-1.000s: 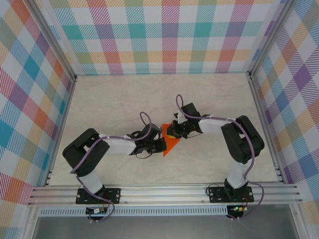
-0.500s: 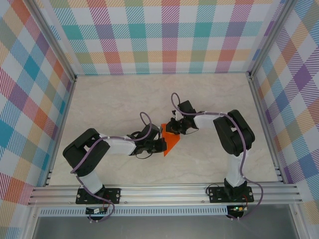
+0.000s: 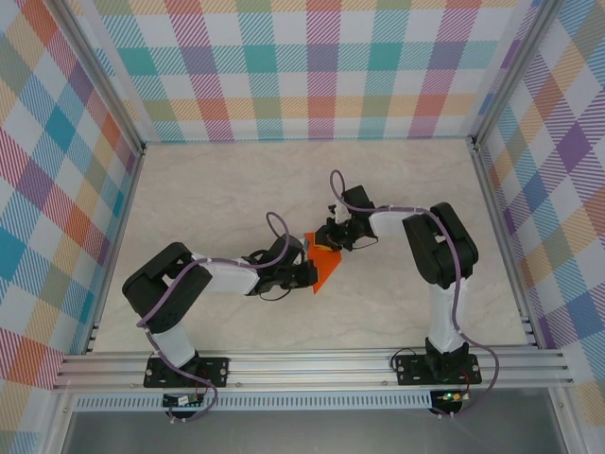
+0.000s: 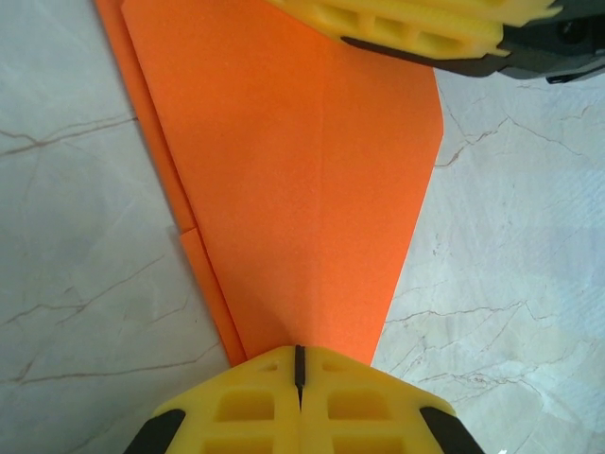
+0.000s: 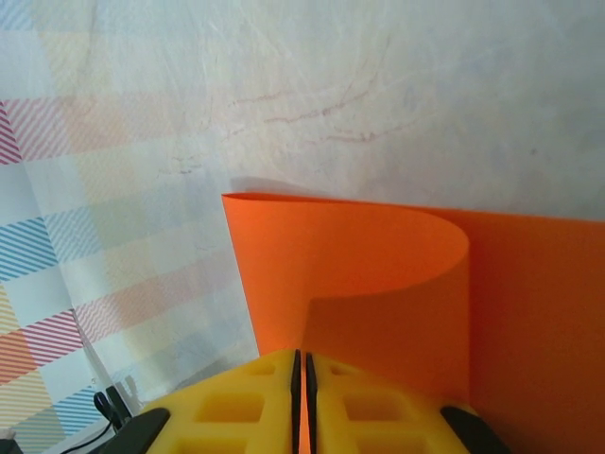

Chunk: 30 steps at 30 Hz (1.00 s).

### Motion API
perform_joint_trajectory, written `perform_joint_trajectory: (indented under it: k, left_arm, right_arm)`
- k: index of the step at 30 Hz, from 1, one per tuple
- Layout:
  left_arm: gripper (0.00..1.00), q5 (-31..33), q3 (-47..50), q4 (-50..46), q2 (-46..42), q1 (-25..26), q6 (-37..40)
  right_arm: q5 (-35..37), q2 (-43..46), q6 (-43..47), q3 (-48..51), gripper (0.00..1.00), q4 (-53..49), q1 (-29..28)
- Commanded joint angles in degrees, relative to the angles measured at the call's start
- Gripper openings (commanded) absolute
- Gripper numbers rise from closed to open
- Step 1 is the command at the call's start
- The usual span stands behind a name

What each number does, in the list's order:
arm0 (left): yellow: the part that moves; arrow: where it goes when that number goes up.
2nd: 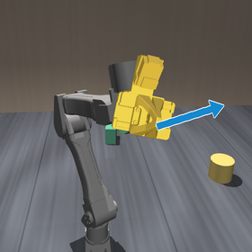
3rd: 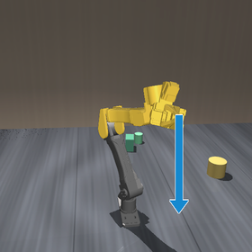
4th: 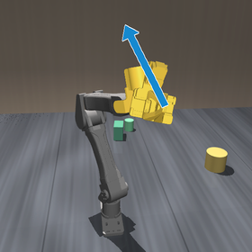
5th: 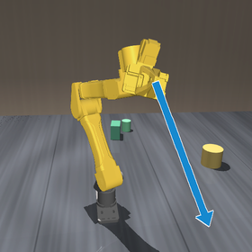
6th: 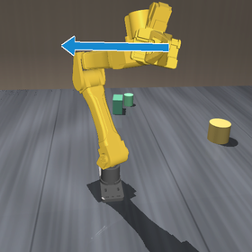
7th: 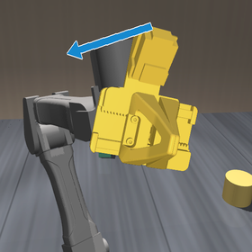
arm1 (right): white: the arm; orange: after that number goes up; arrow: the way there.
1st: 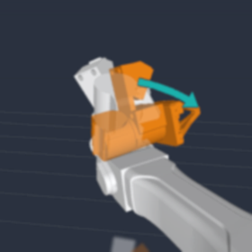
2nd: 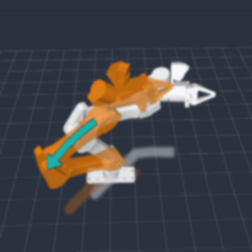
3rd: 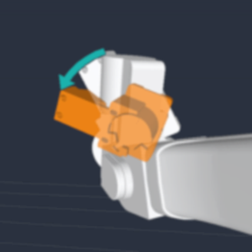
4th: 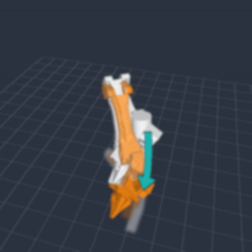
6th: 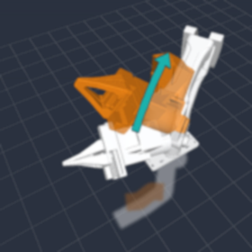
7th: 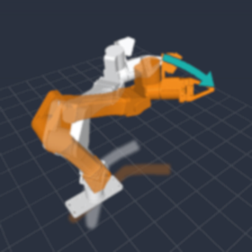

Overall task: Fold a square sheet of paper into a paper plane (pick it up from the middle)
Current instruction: Fourth fold the wing at the center of the table.

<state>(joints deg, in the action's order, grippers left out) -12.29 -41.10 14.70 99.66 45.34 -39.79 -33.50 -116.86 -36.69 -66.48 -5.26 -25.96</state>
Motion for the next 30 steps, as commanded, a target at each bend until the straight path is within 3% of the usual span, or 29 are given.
perform_joint_trajectory:
  k: [1, 23, 30]
  left_arm:
    - [0.00, 5.2, 4.8, -15.7, 5.8, -0.1, 1.1]
    - [0.00, 4.4, 5.8, -15.9, 4.5, 0.0, 1.8]
    - [0.00, 2.7, 5.6, -16.4, 3.6, 0.0, 4.0]
  right_arm:
    - [7.2, -3.0, 1.6, -3.1, 0.14, 0.9, 2.4]
    - [6.0, -7.7, 2.4, -10.4, 0.16, -2.1, 7.1]
    - [5.4, -2.3, 4.2, -11.2, 0.16, -5.5, 7.2]
